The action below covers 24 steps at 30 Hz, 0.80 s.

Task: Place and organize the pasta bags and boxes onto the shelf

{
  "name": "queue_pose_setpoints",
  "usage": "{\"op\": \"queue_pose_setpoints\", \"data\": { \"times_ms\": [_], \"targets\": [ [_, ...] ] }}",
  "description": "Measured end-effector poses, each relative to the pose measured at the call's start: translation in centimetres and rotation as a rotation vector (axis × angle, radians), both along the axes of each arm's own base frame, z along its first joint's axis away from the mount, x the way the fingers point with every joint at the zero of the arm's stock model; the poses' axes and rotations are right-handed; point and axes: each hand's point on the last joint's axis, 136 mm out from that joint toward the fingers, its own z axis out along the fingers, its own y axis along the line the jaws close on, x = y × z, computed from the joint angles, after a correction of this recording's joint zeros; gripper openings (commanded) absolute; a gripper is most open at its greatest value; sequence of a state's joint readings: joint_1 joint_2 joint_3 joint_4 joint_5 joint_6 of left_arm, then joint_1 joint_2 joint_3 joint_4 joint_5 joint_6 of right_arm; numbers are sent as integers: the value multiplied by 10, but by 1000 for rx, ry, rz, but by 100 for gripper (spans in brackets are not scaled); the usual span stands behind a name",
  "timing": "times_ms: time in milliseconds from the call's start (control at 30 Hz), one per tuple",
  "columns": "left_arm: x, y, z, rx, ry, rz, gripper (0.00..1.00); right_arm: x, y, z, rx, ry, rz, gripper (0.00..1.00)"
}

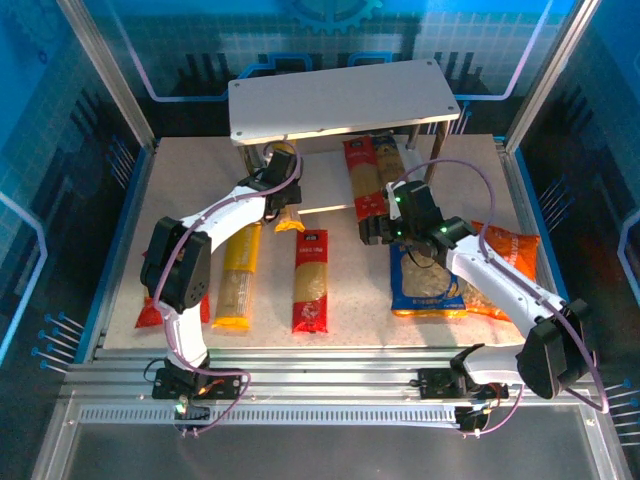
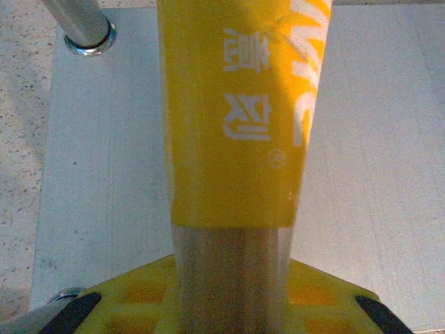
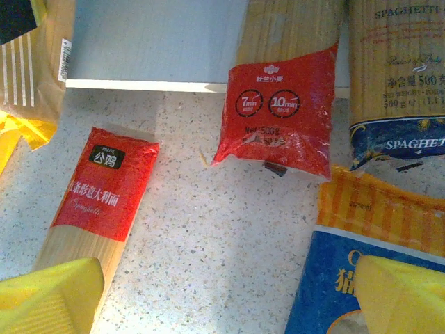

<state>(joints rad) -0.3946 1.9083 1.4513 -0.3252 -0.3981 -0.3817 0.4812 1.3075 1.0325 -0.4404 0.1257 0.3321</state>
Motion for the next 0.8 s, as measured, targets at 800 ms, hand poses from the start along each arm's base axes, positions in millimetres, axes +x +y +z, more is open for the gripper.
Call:
{"op": "queue_pose_setpoints", "data": {
  "times_ms": [800],
  "targets": [
    [10,5,-9,55,23,37,17,0,-2,2,1,-4,-5,94]
  ]
}}
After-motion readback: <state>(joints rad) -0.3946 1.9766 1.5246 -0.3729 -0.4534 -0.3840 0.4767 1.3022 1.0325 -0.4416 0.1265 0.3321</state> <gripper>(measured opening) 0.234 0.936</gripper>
